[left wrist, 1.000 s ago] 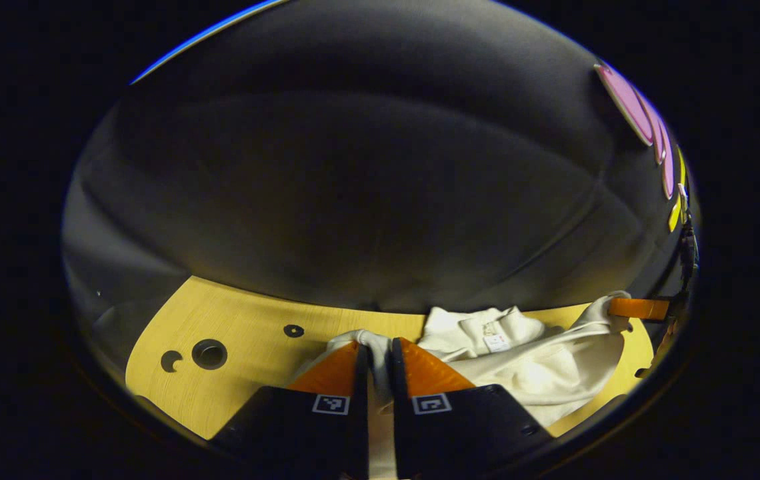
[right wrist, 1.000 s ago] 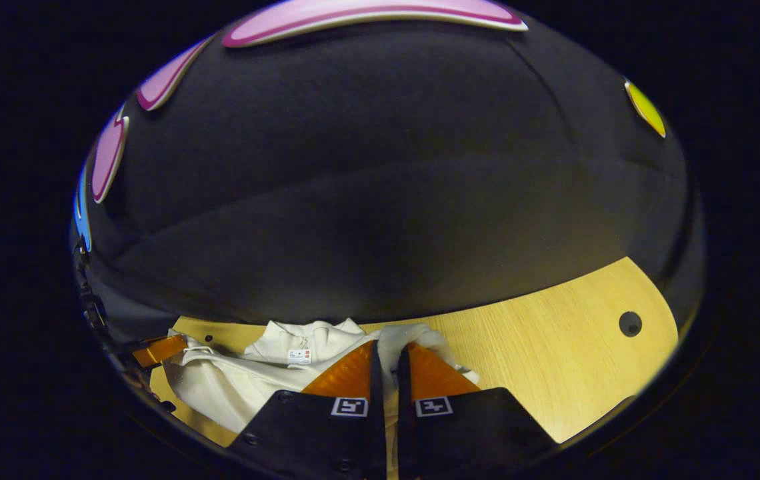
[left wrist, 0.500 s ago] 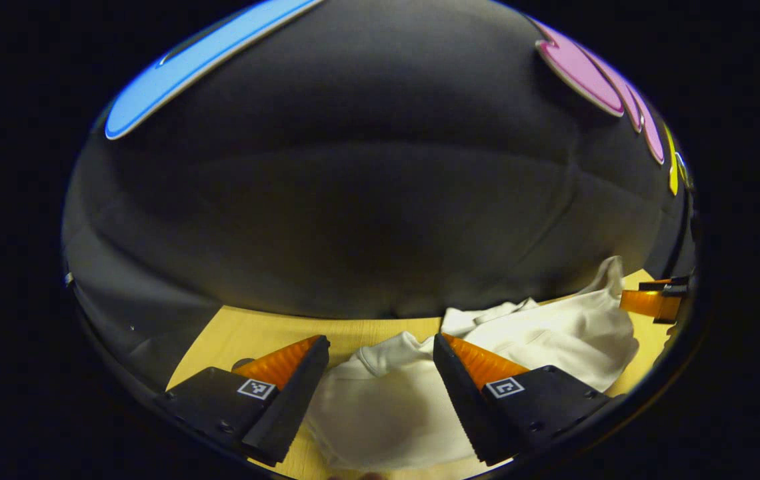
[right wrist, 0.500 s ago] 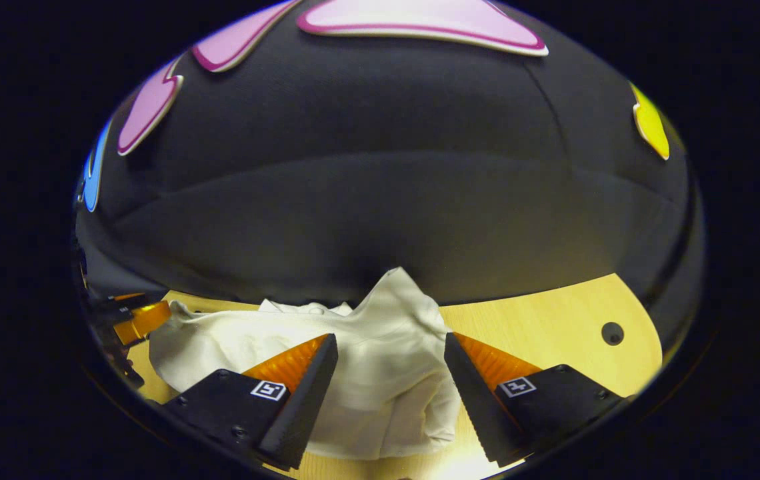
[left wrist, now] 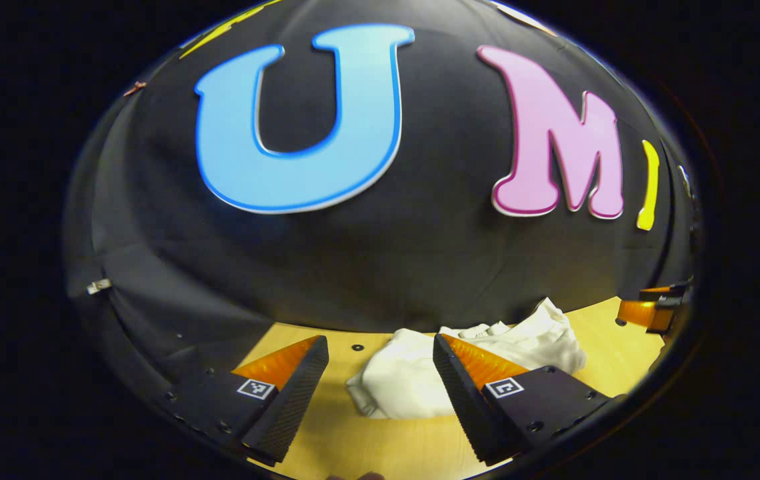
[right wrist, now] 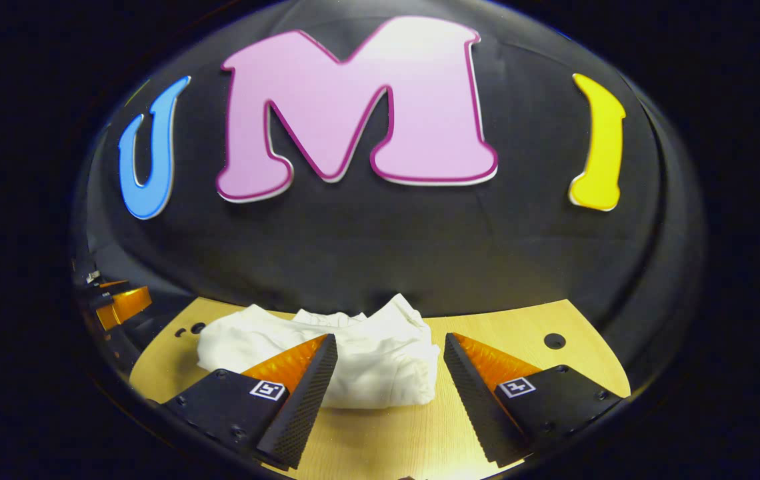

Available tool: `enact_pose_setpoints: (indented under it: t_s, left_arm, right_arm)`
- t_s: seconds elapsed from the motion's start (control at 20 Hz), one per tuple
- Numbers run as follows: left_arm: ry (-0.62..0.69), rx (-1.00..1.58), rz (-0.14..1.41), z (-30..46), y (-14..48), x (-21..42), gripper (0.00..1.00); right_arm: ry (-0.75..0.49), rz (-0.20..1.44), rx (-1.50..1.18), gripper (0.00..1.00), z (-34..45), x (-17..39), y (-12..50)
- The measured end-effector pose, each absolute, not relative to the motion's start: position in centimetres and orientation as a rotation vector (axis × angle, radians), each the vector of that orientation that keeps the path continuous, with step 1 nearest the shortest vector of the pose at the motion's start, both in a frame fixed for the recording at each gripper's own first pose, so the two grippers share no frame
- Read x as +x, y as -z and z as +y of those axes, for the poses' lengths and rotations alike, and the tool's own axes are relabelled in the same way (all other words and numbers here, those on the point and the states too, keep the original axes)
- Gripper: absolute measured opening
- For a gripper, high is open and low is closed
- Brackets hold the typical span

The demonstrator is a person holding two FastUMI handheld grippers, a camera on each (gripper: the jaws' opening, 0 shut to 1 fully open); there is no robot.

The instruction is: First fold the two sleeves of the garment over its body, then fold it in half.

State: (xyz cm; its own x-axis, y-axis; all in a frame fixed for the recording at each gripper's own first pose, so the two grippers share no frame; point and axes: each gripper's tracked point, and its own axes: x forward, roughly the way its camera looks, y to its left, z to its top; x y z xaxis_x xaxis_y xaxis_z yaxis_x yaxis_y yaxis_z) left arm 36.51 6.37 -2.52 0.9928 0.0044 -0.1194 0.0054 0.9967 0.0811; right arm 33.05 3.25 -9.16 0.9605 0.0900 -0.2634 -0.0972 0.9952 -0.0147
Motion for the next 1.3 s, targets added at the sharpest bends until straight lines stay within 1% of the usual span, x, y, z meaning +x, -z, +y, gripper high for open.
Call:
enact_pose_setpoints:
  t_s: [0.25, 0.5, 0.7, 0.8, 0.9, 1.05, 1.3]
  left_arm:
    - [0.028, 0.088, 0.02, 6.0, -1.0, 25.1, 0.99]
    - [0.1, 0.088, -0.106, 4.0, -5.2, 13.3, 0.98]
    - [0.176, 0.038, -0.128, 1.9, -6.0, 5.5, 0.98]
    - [0.188, 0.035, -0.133, 1.6, -5.8, 2.5, 0.98]
    - [0.195, 0.03, -0.116, 1.3, -5.1, -0.1, 0.98]
    - [0.215, 0.005, -0.085, 0.9, -3.5, -3.0, 0.98]
    - [0.176, -0.059, -0.099, 2.1, -1.4, -5.4, 0.98]
  right_arm:
    - [-0.079, 0.173, -0.034, 0.99, 2.7, 22.0, 3.3]
    - [-0.066, 0.063, -0.034, 0.98, 1.9, 11.7, -1.3]
    - [-0.048, -0.019, -0.041, 0.98, 1.1, 3.6, -3.8]
    - [-0.032, -0.047, -0.053, 0.98, 0.6, 0.3, -4.3]
    - [-0.03, -0.034, -0.068, 0.98, 0.5, -0.5, -4.5]
    - [-0.018, -0.016, -0.051, 0.98, -0.2, -3.5, -4.3]
    - [-0.051, 0.026, 0.013, 0.98, -1.1, -5.1, -3.1]
